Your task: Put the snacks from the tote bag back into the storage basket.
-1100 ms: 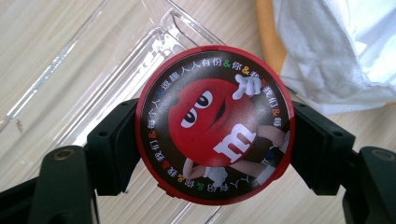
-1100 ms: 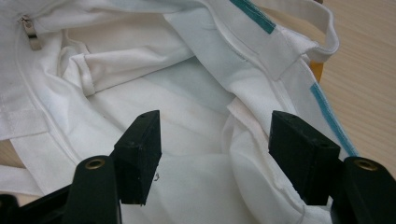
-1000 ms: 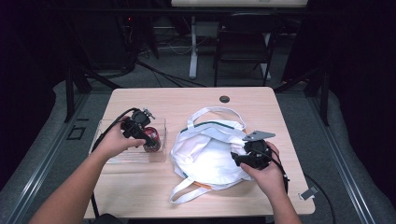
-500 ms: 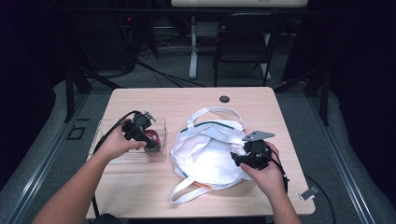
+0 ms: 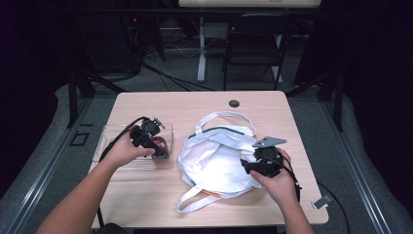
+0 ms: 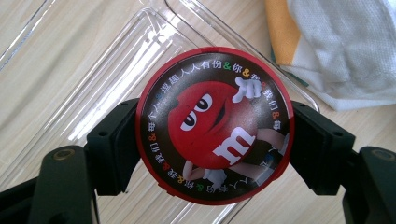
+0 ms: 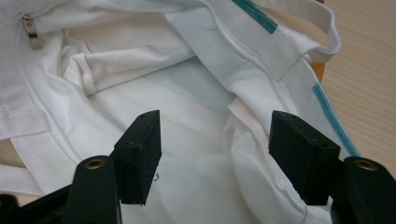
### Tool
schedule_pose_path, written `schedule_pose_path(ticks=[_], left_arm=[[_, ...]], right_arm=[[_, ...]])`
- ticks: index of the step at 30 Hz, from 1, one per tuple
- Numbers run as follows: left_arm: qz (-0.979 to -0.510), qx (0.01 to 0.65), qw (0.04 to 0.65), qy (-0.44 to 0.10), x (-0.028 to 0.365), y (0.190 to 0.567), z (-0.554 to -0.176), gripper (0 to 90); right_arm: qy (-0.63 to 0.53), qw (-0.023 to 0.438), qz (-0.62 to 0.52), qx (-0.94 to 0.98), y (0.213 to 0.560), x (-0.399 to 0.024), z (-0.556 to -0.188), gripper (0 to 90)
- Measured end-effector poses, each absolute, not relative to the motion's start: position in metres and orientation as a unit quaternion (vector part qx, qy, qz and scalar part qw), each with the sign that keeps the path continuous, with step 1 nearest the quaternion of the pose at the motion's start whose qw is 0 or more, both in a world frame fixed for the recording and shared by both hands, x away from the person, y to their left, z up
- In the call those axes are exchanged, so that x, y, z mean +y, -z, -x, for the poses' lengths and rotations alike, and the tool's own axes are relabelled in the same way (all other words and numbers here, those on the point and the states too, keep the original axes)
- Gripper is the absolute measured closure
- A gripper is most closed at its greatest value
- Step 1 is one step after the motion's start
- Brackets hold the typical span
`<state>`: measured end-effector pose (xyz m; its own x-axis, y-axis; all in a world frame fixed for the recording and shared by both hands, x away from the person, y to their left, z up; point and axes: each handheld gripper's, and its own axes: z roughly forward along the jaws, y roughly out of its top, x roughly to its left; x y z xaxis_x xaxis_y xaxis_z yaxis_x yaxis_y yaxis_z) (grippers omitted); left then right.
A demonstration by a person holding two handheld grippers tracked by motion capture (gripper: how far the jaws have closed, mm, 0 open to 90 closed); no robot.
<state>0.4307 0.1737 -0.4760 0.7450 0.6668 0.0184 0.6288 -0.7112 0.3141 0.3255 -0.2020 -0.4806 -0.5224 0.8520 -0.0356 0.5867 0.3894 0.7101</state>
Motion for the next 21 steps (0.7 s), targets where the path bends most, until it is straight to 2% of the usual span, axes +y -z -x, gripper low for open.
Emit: schedule_pose_path(ticks=[21], left_arm=[[-0.921, 0.359, 0.139, -0.054, 0.175, 0.489, -0.434, 25.8]], right_arm=[[-0.33, 0.202, -0.446, 0.807, 0.481, -0.202, -0.326, 34.5]])
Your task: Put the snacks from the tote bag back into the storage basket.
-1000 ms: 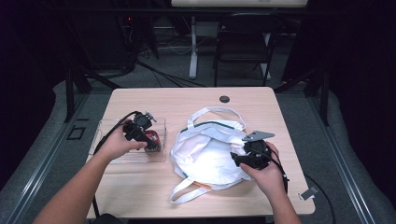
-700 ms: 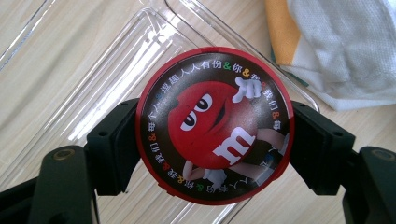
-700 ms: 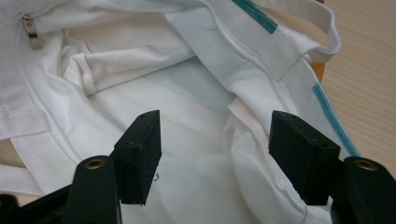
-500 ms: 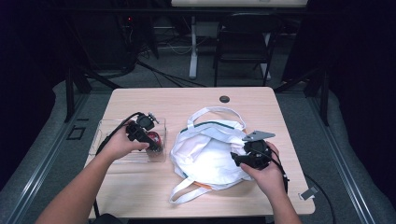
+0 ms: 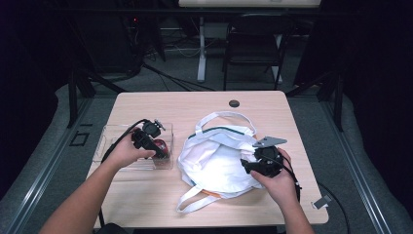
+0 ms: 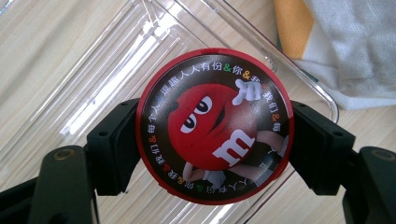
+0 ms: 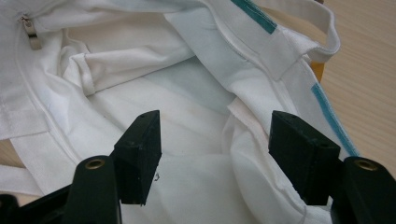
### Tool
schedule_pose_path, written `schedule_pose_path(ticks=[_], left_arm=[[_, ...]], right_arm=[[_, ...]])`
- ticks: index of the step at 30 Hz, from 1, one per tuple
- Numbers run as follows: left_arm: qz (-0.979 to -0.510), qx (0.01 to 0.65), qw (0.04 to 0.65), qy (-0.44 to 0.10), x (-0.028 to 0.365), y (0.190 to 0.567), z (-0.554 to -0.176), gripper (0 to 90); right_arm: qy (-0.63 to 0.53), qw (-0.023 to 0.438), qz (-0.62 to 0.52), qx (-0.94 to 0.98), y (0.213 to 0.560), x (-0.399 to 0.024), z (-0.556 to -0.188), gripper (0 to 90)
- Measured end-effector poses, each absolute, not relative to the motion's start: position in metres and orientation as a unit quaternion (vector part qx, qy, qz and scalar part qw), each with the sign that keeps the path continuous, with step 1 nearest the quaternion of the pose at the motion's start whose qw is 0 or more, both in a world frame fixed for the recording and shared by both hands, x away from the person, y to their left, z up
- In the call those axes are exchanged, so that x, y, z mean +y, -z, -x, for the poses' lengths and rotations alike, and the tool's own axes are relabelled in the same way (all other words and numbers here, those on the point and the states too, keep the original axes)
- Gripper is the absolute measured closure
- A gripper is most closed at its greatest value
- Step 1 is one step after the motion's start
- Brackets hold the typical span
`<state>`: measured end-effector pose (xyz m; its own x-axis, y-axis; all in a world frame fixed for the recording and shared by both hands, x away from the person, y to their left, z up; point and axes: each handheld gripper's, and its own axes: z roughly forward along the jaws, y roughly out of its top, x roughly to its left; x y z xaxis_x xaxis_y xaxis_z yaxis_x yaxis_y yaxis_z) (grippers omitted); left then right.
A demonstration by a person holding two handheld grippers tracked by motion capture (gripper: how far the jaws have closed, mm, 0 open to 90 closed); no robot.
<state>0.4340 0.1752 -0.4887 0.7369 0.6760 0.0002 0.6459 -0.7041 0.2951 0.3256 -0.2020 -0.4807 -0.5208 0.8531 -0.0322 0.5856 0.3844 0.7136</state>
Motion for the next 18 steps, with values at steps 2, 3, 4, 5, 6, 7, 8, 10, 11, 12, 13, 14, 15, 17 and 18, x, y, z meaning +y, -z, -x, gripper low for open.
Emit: schedule_pose_path(ticks=[2, 3, 4, 5, 6, 7, 8, 10, 11, 12, 13, 14, 15, 17, 18], left_arm=[[-0.921, 0.359, 0.14, -0.055, 0.175, 0.4901, -0.4342, 25.8], [-0.922, 0.358, 0.136, -0.052, 0.1747, 0.4909, -0.4347, 25.9], [-0.922, 0.358, 0.136, -0.052, 0.1747, 0.4909, -0.4347, 25.8], [-0.923, 0.357, 0.134, -0.052, 0.1741, 0.4918, -0.4347, 25.9], [-0.923, 0.356, 0.133, -0.052, 0.1739, 0.492, -0.4347, 25.8], [-0.923, 0.356, 0.133, -0.052, 0.1739, 0.492, -0.4347, 25.8], [-0.923, 0.357, 0.133, -0.052, 0.1737, 0.4925, -0.4348, 25.8], [-0.923, 0.357, 0.132, -0.053, 0.1737, 0.4931, -0.4348, 25.8], [-0.923, 0.357, 0.131, -0.054, 0.1737, 0.4935, -0.4347, 25.8], [-0.923, 0.357, 0.131, -0.054, 0.1737, 0.4935, -0.4347, 25.8], [-0.924, 0.356, 0.129, -0.055, 0.1734, 0.4945, -0.4349, 25.8], [-0.924, 0.356, 0.129, -0.055, 0.1734, 0.4945, -0.4349, 25.8], [-0.924, 0.358, 0.124, -0.055, 0.1728, 0.4952, -0.4352, 25.8], [-0.924, 0.357, 0.125, -0.054, 0.1719, 0.4962, -0.4352, 25.8], [-0.924, 0.357, 0.125, -0.054, 0.1719, 0.4962, -0.4352, 25.8]], right_arm=[[-0.331, 0.203, -0.446, 0.807, 0.4809, -0.2019, -0.3256, 34.5], [-0.328, 0.203, -0.444, 0.809, 0.4806, -0.202, -0.3256, 34.5], [-0.328, 0.203, -0.444, 0.809, 0.4806, -0.202, -0.3256, 34.5], [-0.327, 0.202, -0.444, 0.809, 0.4806, -0.2018, -0.3256, 34.5], [-0.327, 0.202, -0.444, 0.809, 0.4806, -0.2018, -0.3256, 34.5], [-0.328, 0.202, -0.444, 0.809, 0.4806, -0.2017, -0.3255, 34.5], [-0.33, 0.203, -0.446, 0.807, 0.4811, -0.2013, -0.3254, 34.5], [-0.328, 0.204, -0.444, 0.808, 0.4811, -0.2013, -0.3256, 34.6], [-0.33, 0.204, -0.445, 0.807, 0.4815, -0.201, -0.3256, 34.5], [-0.33, 0.204, -0.445, 0.807, 0.4815, -0.201, -0.3256, 34.5], [-0.331, 0.202, -0.444, 0.808, 0.4815, -0.2008, -0.3256, 34.5], [-0.331, 0.202, -0.444, 0.808, 0.4815, -0.2008, -0.3256, 34.5], [-0.331, 0.202, -0.445, 0.807, 0.4818, -0.2005, -0.3256, 34.5], [-0.33, 0.202, -0.445, 0.808, 0.4816, -0.2002, -0.3254, 34.5], [-0.33, 0.202, -0.445, 0.808, 0.4816, -0.2002, -0.3254, 34.5]])
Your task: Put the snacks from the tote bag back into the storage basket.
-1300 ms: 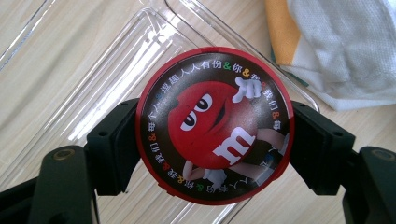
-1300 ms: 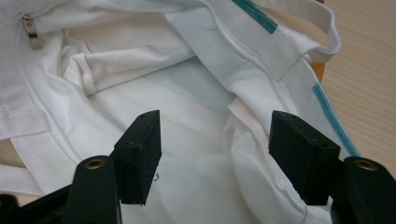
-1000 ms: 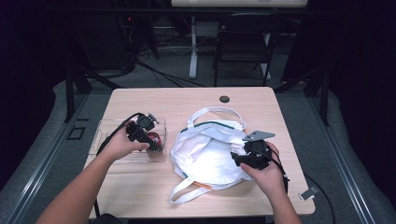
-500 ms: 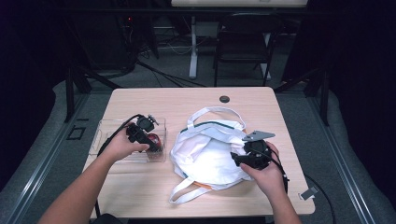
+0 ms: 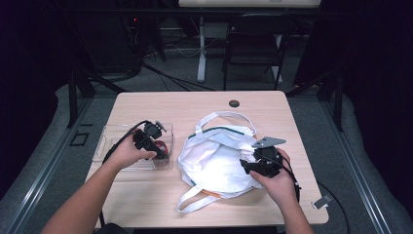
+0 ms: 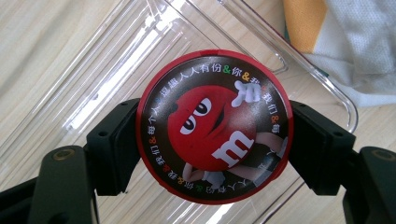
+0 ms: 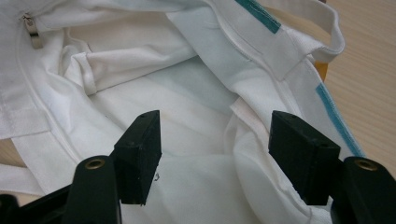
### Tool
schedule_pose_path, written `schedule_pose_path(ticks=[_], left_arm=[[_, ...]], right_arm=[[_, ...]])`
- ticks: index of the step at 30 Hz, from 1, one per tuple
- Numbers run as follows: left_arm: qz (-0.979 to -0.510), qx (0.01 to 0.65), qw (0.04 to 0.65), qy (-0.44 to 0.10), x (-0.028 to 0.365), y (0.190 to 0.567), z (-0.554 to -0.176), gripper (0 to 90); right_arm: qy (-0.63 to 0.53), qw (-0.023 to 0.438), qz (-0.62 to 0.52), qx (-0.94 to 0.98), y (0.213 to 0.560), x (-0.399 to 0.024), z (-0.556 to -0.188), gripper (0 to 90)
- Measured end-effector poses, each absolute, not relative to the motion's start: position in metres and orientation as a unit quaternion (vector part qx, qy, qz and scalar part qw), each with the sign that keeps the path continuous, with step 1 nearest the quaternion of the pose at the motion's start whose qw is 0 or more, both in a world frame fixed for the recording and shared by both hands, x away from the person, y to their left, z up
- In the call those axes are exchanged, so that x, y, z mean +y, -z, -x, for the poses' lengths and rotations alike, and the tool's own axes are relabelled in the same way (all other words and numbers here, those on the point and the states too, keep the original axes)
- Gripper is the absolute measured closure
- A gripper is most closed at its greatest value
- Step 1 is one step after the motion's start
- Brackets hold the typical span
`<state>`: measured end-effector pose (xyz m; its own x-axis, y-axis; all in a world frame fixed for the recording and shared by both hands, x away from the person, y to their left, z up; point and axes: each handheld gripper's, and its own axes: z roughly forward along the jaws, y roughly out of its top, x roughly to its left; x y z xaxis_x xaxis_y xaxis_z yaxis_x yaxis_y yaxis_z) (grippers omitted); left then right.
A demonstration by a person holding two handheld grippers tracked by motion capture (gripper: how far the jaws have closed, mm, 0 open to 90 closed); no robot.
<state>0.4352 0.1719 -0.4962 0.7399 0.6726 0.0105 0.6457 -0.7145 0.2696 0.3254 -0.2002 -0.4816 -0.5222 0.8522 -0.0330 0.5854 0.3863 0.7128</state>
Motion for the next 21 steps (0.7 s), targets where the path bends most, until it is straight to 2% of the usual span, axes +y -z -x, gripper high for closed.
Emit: schedule_pose_path(ticks=[21], left_arm=[[-0.918, 0.369, 0.133, -0.051, 0.1727, 0.4946, -0.4363, 25.3]], right_arm=[[-0.333, 0.206, -0.442, 0.807, 0.4806, -0.2001, -0.3247, 34.5]])
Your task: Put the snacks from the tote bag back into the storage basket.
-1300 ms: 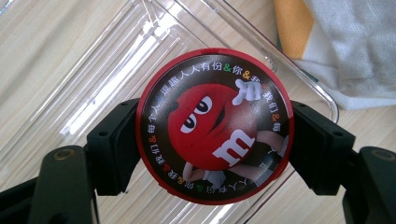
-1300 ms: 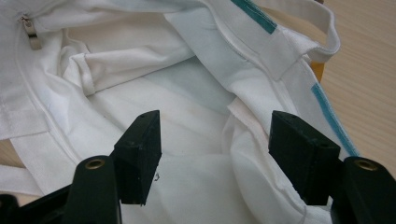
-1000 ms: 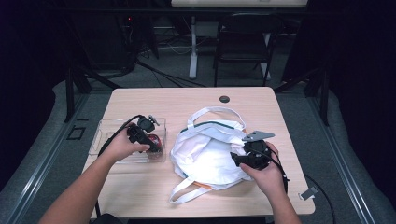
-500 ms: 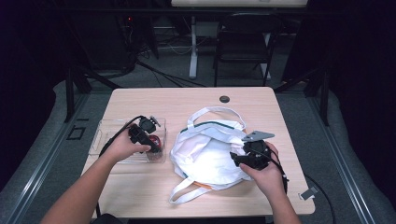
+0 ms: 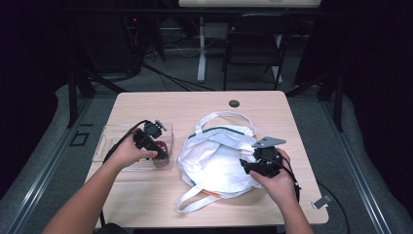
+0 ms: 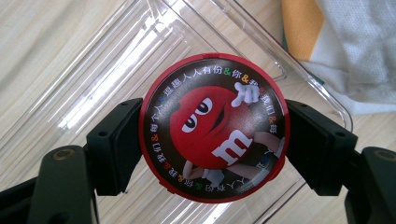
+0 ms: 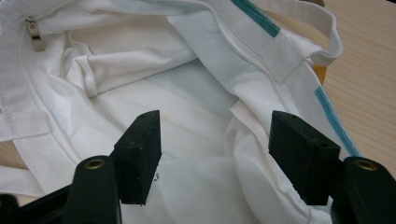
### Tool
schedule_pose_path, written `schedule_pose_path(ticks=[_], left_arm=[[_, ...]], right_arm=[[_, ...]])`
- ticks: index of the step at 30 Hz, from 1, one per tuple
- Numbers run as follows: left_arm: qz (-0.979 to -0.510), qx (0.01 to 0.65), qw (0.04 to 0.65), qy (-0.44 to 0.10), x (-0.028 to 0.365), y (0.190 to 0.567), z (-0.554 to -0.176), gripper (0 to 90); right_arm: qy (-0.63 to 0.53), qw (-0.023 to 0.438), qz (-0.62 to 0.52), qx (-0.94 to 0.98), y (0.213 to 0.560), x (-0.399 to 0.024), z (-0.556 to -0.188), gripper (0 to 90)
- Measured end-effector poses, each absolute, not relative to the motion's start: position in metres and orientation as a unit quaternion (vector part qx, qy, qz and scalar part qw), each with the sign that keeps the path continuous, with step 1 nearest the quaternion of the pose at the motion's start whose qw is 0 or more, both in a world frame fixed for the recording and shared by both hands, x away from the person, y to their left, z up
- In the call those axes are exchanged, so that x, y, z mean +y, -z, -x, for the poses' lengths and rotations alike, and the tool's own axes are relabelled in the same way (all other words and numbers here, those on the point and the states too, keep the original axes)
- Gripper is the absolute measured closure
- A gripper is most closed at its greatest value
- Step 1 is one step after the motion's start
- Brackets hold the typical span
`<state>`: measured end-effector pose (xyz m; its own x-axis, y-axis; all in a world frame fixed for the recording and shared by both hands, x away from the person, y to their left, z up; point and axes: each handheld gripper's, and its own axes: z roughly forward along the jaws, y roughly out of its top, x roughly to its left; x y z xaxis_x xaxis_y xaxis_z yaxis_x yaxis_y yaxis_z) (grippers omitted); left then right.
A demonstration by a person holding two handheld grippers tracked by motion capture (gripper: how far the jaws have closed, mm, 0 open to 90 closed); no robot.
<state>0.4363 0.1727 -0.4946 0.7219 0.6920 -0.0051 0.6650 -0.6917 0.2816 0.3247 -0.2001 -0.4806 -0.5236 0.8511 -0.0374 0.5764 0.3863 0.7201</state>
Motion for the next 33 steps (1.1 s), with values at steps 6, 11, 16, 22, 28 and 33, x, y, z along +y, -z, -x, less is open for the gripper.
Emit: schedule_pose_path(ticks=[6, 11, 16, 22, 28, 33], left_arm=[[-0.916, 0.373, 0.136, -0.053, 0.1734, 0.4933, -0.4362, 25.0], [-0.915, 0.374, 0.138, -0.051, 0.1737, 0.4928, -0.436, 24.8], [-0.915, 0.375, 0.138, -0.049, 0.1744, 0.4934, -0.4362, 24.8], [-0.914, 0.378, 0.14, -0.048, 0.1746, 0.4926, -0.4364, 24.8], [-0.913, 0.379, 0.141, -0.047, 0.1745, 0.4927, -0.4359, 24.2], [-0.913, 0.378, 0.143, -0.046, 0.1754, 0.4917, -0.436, 24.2]], right_arm=[[-0.331, 0.205, -0.441, 0.808, 0.4805, -0.2001, -0.3248, 34.5], [-0.331, 0.205, -0.442, 0.809, 0.4807, -0.2001, -0.3248, 34.5], [-0.331, 0.205, -0.442, 0.808, 0.4805, -0.2001, -0.3248, 34.5], [-0.333, 0.206, -0.443, 0.807, 0.4809, -0.2, -0.3248, 34.5], [-0.333, 0.205, -0.443, 0.807, 0.4815, -0.1994, -0.325, 34.5], [-0.33, 0.204, -0.442, 0.809, 0.4816, -0.1992, -0.3251, 34.5]])
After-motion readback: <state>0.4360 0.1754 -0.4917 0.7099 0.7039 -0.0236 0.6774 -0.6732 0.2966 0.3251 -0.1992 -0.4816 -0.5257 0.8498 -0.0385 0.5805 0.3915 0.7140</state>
